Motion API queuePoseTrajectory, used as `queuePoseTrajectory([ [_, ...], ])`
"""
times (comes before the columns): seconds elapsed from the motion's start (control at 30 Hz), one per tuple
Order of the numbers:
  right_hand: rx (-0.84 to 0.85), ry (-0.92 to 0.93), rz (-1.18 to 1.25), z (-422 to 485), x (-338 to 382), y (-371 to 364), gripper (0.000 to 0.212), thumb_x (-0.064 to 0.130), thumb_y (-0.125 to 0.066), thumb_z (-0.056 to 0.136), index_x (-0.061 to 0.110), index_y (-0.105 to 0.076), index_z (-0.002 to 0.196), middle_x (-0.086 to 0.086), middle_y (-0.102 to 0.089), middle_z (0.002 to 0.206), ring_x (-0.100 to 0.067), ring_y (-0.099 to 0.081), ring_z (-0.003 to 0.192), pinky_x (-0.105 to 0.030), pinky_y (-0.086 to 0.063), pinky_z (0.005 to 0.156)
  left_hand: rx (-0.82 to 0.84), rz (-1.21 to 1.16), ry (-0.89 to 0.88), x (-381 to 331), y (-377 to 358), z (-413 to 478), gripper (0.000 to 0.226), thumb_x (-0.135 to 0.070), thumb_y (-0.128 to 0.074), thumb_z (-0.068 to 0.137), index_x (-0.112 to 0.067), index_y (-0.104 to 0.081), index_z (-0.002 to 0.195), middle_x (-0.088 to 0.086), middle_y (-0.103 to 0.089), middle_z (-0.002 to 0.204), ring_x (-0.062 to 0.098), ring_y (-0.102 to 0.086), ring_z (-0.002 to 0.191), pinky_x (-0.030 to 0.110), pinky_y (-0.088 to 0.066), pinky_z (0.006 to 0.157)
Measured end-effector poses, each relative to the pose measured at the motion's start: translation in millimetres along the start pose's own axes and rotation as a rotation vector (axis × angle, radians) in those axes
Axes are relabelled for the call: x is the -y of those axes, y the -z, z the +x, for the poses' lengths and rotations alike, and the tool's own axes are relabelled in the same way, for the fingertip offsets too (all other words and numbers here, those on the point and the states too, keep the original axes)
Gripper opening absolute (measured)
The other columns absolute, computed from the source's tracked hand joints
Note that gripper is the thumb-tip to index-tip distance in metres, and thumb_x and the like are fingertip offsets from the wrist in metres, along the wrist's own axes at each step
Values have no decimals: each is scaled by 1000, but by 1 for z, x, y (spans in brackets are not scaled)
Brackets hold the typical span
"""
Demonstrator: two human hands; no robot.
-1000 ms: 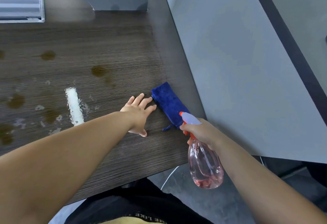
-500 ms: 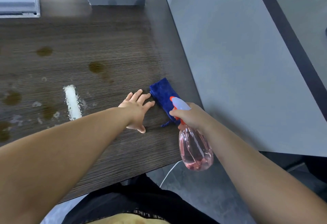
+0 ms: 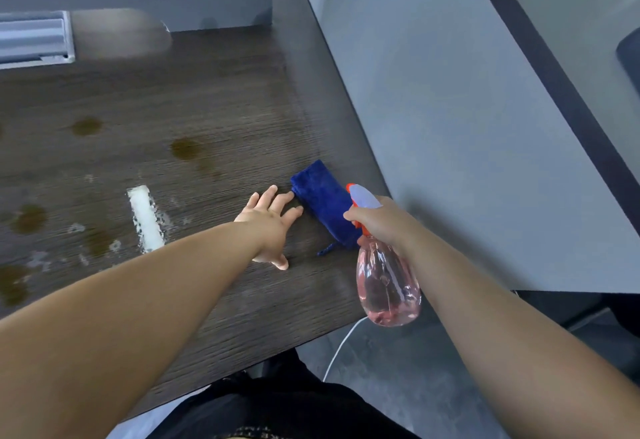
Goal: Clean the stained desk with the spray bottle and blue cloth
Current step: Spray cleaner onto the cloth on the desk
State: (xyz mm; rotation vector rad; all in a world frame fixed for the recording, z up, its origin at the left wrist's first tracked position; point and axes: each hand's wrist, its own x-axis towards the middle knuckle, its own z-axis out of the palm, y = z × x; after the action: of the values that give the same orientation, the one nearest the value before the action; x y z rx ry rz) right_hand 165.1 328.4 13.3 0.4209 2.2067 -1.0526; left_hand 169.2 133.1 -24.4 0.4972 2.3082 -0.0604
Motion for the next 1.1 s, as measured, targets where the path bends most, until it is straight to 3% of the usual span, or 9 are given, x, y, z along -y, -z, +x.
queuePoseTrajectory([
  [0.07, 3, -53, 78, -2, -7, 2, 31, 23, -53, 81, 21, -56, 112, -4, -51, 83, -16, -48, 64, -32, -54, 67, 6, 3, 4, 0, 0, 0, 108, -53, -69, 75, -26, 4, 151, 3, 17, 157, 29, 21, 143, 46, 3, 118],
  [0.13, 3, -92, 101, -5, -15, 4, 38, 26, -57, 80, 22, -55, 117, -5, -55, 88, -14, -53, 62, -32, -56, 67, 9, -1, 5, 0, 1, 1, 108, -53, -69, 75, -25, 3, 151, 3, 17, 157, 30, 21, 143, 46, 3, 118],
  [0.27, 15, -133, 53, -17, -29, 5, 23, 31, -62, 79, 17, -55, 96, -7, -55, 84, -16, -58, 52, -33, -54, 64, 8, -4, 3, 0, 1, 0, 108, -54, -69, 75, -25, 2, 151, 3, 16, 157, 30, 20, 143, 46, 1, 119],
  [0.4, -9, -163, 48, -30, -43, 2, 30, 30, -63, 79, 9, -60, 100, -6, -56, 78, -18, -58, 52, -36, -54, 69, 6, 2, 2, -1, 1, -1, 108, -54, -69, 75, -25, 2, 151, 3, 15, 157, 31, 19, 143, 46, 1, 118],
  [0.53, -12, -154, 27, -39, -47, 2, 28, 32, -63, 80, 7, -59, 91, -8, -54, 80, -18, -59, 53, -35, -55, 67, -3, 3, -1, 0, 1, -1, 108, -54, -70, 74, -25, 1, 151, 3, 14, 157, 31, 18, 143, 46, 0, 119],
  [0.77, 38, -112, -7, -45, -32, -10, 22, 34, -62, 84, 13, -59, 90, -3, -54, 78, -15, -59, 56, -17, -44, 52, -10, 7, -3, 0, 1, -1, 108, -54, -69, 75, -25, 1, 151, 3, 13, 157, 30, 18, 144, 46, 0, 119],
  [0.97, 17, -61, 35, -34, -13, -23, 15, 28, -60, 83, 13, -56, 83, -5, -54, 83, -16, -58, 52, -34, -54, 71, -19, 13, 5, 0, -1, -1, 110, -55, -70, 73, -25, 1, 151, 2, 13, 158, 30, 17, 144, 46, -1, 119],
  [1.1, -10, -34, 54, -30, -3, -22, 15, 30, -59, 83, 15, -55, 81, -3, -53, 79, -15, -57, 50, -29, -52, 67, -23, 27, 1, 0, -2, 0, 110, -58, -69, 73, -25, 2, 151, 3, 13, 157, 30, 17, 144, 46, -1, 119],
])
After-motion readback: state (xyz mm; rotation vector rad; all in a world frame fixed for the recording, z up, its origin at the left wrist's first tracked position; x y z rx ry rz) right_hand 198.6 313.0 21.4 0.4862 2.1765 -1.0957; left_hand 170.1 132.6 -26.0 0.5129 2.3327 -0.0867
